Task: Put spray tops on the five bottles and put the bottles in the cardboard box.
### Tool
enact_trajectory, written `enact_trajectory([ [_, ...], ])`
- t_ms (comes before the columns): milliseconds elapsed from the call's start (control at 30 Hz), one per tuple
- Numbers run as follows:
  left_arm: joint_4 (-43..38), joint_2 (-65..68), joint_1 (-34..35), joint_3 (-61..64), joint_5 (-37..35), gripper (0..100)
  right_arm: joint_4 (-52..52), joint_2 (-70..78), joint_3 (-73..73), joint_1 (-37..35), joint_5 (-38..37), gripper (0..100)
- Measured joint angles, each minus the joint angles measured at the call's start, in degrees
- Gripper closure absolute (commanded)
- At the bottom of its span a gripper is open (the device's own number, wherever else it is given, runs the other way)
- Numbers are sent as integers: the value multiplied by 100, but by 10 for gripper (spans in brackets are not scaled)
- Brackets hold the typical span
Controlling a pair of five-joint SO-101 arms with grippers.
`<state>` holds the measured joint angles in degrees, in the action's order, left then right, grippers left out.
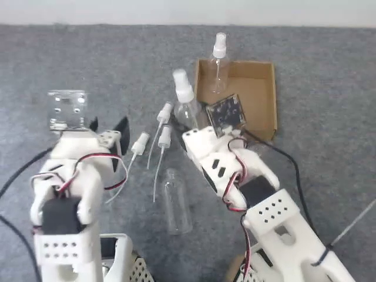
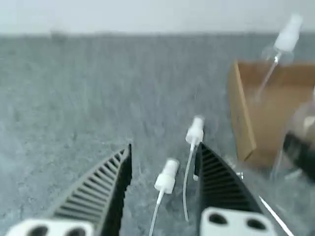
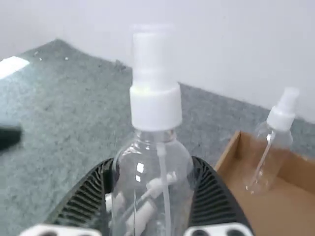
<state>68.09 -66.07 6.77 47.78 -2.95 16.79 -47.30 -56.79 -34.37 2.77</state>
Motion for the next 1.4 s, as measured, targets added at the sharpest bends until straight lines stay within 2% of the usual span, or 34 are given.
enact_trajectory([
  [233, -413, 0, -782, 958, -44, 749, 53, 1451, 1442, -9, 0, 993],
  [367, -703, 0, -914, 1169, -44, 746, 88, 2611, 2365, -9, 0, 993],
  [500, -1213, 0, -941, 1512, -44, 746, 519, 3174, 3051, -9, 0, 993],
  [700, -1635, 0, -941, 1688, -44, 746, 1327, 3200, 3446, -343, 0, 993],
  [1067, -1662, -9, -914, 1688, -44, 746, 2435, 2259, 3437, -422, 457, 993],
  [1267, -1600, -44, -914, 1688, -62, 748, 2462, 2066, 3437, -422, 492, 993],
  [1400, -1073, -580, -941, 1688, -44, 746, 1820, 2057, 3341, -237, 501, 993],
])
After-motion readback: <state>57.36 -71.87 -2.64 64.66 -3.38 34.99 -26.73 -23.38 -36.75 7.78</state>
